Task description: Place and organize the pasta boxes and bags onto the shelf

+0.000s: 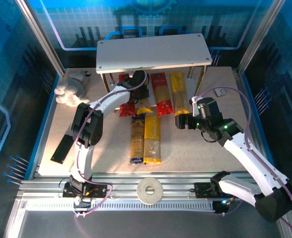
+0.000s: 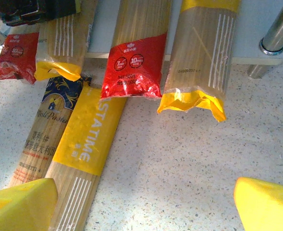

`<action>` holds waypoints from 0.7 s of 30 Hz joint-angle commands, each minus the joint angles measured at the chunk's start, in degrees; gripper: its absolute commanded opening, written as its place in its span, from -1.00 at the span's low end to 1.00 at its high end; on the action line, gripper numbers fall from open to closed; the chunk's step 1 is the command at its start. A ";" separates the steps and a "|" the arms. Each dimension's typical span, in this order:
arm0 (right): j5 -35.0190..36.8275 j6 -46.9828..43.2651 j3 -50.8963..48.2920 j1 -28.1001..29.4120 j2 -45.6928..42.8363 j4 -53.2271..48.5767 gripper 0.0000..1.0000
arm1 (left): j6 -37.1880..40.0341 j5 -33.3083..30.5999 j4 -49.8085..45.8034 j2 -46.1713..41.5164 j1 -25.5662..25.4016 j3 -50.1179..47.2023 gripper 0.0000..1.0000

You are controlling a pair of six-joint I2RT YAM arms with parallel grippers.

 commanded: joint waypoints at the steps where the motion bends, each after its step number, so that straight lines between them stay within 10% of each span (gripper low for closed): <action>1: -1.02 -0.32 -0.79 -0.91 0.32 0.66 0.90 | -1.90 0.64 5.97 -0.12 0.27 3.15 -0.81; 21: -2.03 0.20 -0.75 -1.05 0.50 0.68 0.91 | -1.33 6.03 10.25 -2.62 0.39 -0.24 0.26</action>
